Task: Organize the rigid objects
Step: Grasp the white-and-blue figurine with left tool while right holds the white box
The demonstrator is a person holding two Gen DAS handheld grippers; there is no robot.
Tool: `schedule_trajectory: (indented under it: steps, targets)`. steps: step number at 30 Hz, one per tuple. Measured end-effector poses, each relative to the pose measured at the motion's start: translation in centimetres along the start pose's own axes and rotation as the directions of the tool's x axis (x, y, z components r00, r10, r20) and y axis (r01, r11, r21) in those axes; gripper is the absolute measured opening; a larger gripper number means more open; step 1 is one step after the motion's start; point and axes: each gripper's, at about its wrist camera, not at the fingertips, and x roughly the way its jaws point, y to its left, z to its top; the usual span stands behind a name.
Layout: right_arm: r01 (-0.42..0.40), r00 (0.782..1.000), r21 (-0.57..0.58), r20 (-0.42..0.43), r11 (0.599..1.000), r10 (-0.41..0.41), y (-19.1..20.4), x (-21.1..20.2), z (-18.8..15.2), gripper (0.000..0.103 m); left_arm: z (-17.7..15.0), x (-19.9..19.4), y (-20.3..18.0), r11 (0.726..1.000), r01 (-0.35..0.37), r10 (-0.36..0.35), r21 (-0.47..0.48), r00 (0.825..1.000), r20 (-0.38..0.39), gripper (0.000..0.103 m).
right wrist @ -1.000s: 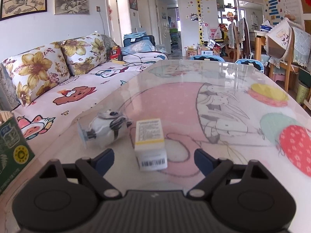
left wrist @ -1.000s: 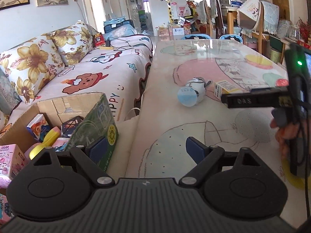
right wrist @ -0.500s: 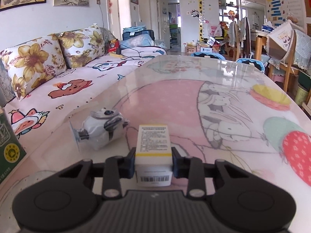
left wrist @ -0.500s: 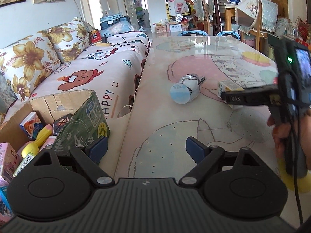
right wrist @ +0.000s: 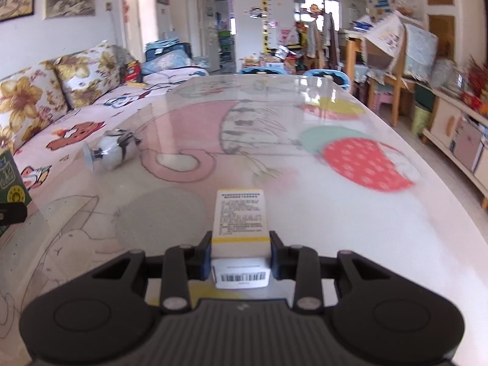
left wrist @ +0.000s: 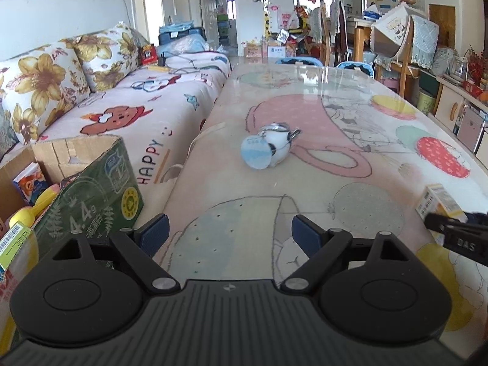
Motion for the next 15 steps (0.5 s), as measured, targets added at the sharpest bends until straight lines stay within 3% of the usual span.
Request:
schedule_trajectory:
  steps: [6,8,10,15]
  targets:
    - [-0.012,1.000,0.063,0.001,0.998,0.012,-0.7,0.2,0.1,0.042,-0.1,-0.1,-1.5,1.000,0.003,-0.003,-0.017,1.000,0.023,0.103]
    - [-0.014,1.000,0.050,-0.003,0.999,0.014,-0.4,0.2,0.0,0.062,0.3,0.0,-2.4,1.000,0.001,-0.001,0.000,1.000,0.030,0.103]
    - [-0.020,1.000,0.044,-0.006,0.999,0.020,-0.6,0.2,-0.1,0.071,0.9,0.3,-3.1,1.000,-0.003,0.003,0.005,0.999,0.047,0.103]
    - [-0.012,1.000,0.025,-0.012,1.000,0.012,-1.1,0.7,0.1,0.076,3.3,3.1,-4.2,1.000,-0.007,0.008,-0.014,0.998,0.063,0.103]
